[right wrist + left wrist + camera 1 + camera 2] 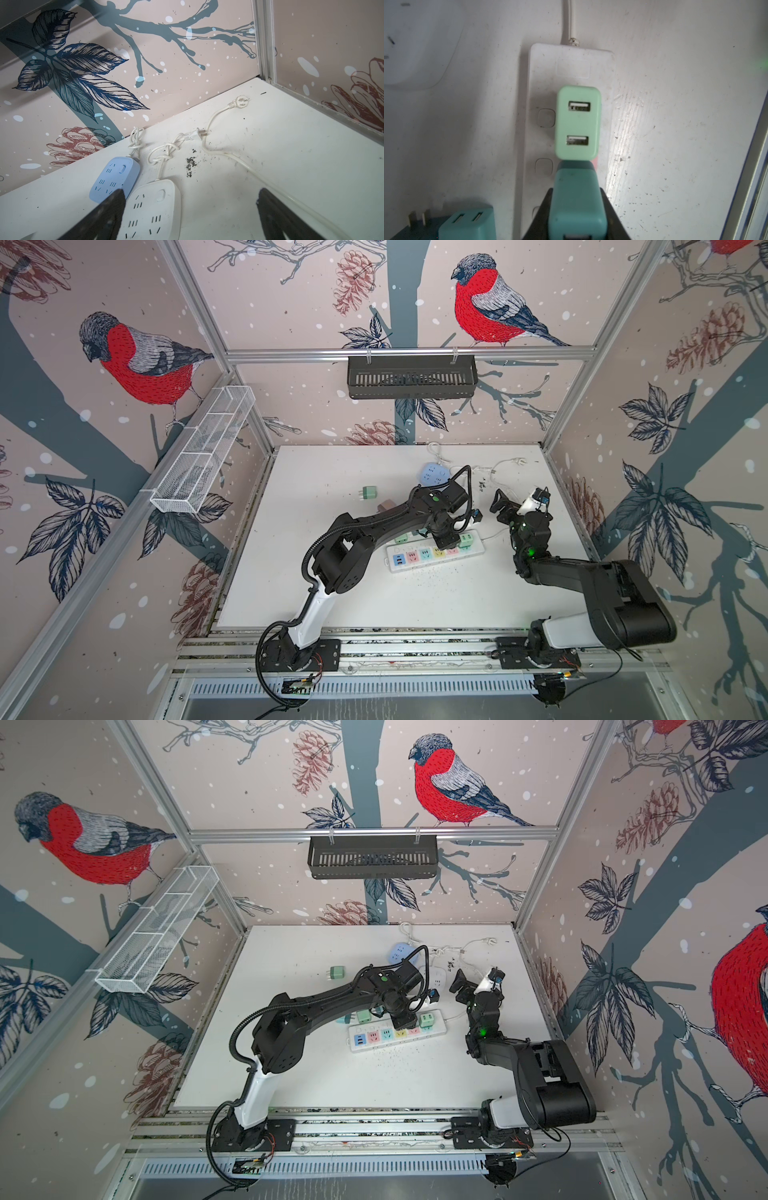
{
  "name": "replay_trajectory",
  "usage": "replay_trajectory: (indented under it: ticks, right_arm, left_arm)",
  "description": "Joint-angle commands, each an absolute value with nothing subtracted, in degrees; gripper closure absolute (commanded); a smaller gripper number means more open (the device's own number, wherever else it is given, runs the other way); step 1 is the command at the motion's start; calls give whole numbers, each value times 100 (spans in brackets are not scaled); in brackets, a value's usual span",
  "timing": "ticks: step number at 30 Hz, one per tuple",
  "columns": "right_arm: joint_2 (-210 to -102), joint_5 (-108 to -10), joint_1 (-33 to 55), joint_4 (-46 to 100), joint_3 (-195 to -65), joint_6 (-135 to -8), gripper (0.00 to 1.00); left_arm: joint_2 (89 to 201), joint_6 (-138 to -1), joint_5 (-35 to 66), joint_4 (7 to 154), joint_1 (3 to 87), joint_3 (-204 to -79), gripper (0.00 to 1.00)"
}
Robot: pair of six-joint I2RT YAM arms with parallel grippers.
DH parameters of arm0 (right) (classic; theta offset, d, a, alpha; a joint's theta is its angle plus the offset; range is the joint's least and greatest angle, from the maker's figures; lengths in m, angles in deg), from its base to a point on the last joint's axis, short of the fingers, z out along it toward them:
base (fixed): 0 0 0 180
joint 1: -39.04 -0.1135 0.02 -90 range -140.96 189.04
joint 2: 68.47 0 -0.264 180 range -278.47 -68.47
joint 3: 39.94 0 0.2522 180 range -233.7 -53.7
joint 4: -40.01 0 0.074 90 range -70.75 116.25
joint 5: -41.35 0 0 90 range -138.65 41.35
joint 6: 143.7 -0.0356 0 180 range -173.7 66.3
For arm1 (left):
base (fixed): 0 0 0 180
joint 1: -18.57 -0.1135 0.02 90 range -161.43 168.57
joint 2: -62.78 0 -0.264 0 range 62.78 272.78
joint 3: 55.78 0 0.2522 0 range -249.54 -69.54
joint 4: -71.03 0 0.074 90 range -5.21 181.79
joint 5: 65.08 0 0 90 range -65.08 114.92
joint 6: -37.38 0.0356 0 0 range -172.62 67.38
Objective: Insert the plug
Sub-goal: 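Carry the teal adapter with the left gripper over the socket beside the light green adapter, then lower and press the teal adapter into the power strip socket with the left gripper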
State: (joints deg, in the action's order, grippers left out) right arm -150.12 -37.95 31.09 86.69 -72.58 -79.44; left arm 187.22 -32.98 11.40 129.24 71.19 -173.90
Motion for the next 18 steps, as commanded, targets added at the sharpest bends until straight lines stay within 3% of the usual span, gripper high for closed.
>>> replay_trajectory:
  ticks: [1,18]
  right_arm:
    - [-14986,-3721,3095,8843,-7258,-7999,0]
    - [-14962,-3680,3069,8879,-7221,-7980,0]
  left_arm:
    - [18856,-3264,1104,13181,7130,-17556,100]
    - [18636,-3335,1461,13227,7234,-17539,100]
